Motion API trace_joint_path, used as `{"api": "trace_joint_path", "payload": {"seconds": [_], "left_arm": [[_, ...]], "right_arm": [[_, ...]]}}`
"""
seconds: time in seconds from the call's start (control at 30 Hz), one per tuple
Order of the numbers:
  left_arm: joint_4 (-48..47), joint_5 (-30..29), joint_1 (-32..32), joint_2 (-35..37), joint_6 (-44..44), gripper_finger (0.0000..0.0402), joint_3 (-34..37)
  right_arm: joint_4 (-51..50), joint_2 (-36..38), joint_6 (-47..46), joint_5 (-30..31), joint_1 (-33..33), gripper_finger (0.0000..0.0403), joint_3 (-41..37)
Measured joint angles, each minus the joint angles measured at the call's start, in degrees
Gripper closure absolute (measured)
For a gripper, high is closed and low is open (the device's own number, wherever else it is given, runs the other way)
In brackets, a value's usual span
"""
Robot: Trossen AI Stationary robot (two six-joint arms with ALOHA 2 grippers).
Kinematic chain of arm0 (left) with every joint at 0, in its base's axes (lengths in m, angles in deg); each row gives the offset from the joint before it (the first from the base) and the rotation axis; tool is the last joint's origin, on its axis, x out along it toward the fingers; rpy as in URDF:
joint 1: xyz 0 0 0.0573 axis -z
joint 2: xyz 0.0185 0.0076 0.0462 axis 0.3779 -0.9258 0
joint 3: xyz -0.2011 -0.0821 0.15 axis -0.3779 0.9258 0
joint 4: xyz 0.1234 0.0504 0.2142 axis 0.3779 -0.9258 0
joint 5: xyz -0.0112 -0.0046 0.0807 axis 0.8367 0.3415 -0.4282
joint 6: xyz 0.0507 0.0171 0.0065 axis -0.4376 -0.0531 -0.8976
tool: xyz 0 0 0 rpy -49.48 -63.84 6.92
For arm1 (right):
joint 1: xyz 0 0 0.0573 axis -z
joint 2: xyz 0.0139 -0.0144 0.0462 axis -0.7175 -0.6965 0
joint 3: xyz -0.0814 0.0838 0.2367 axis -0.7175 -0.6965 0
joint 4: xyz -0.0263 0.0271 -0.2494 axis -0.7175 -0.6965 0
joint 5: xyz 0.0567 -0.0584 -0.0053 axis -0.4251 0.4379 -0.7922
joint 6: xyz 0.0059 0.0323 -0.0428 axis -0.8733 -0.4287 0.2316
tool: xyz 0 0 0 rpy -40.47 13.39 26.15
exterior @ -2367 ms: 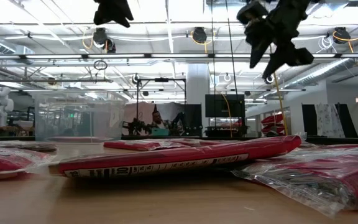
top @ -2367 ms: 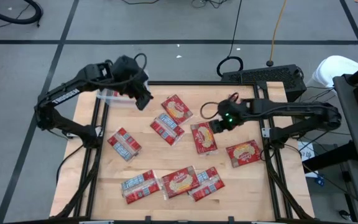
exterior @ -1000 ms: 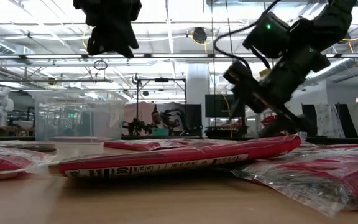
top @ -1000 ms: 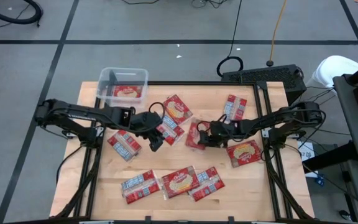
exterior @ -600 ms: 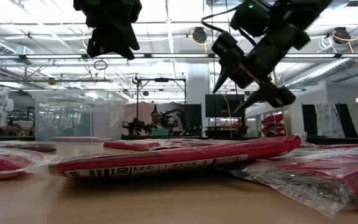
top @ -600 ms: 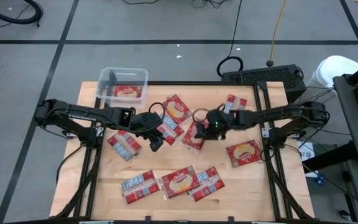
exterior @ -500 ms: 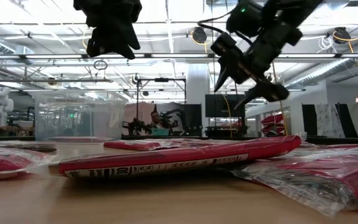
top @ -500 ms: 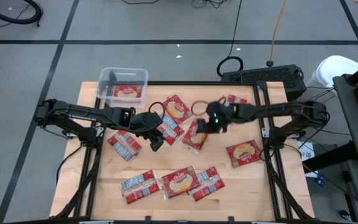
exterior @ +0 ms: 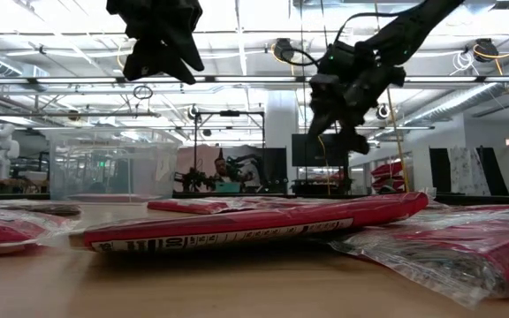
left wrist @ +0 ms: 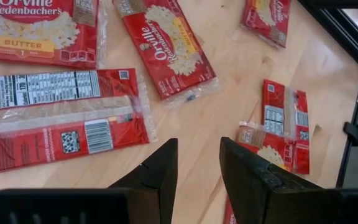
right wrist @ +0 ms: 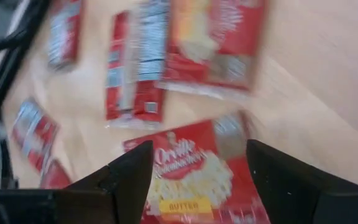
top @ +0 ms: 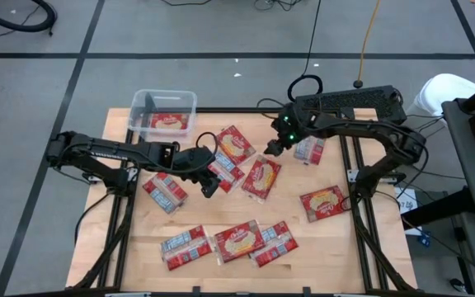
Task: Sort popcorn bags into baskets
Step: Put the popcorn pack into the transparent bin
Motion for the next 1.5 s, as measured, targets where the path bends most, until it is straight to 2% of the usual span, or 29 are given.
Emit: {"api": "trace_joint_path", "payload": {"seconds": [0.27, 0.6, 0.77, 0.87, 1.0, 1.1, 1.23, 1.4, 1.5], "left_arm": [[-0.3, -0.3, 0.0, 0.0, 4.5, 0.0279, 0.0], [-0.3, -0.4, 0.0, 0.0, 5.0, 0.0279, 0.0], [-0.3, -2.7, 0.0, 0.0, 6.0, 0.0279, 0.0], [-0.3, -3.7, 0.0, 0.0, 5.9, 0.0279, 0.0], [-0.3, -4.1, 0.0, 0.0, 5.7, 0.0279, 0.0], [-0.3, -5.0, 0.0, -0.2, 5.9, 0.0279, 0.0], [-0.3, -5.6, 0.0, -0.2, 5.9, 0.0279, 0.0], [-0.4, -6.3, 0.0, -1.1, 5.9, 0.0279, 0.0], [1.5, -6.5, -0.1, -2.4, 6.3, 0.0279, -0.1]], "right_arm": [[-1.4, -8.6, 7.8, -1.4, 0.3, 0.0180, 0.0], [0.9, -13.7, 14.1, -1.4, 0.4, 0.0162, -0.1], [0.5, -14.1, 16.3, -7.4, -0.4, 0.0176, 0.0], [-0.8, -14.1, 16.4, -9.3, -1.2, 0.0199, 0.0], [-1.1, -14.1, 18.8, -8.9, -2.0, 0.0248, -0.5], [0.6, -14.2, 18.3, -7.5, -2.4, 0.0295, -2.3], [6.1, -14.3, 16.8, -9.3, -2.8, 0.0346, -5.7], [11.5, -14.3, 12.1, -11.0, -3.4, 0.0393, -8.9], [12.2, -13.9, 10.7, -12.0, -3.6, 0.0399, -9.3]]}}
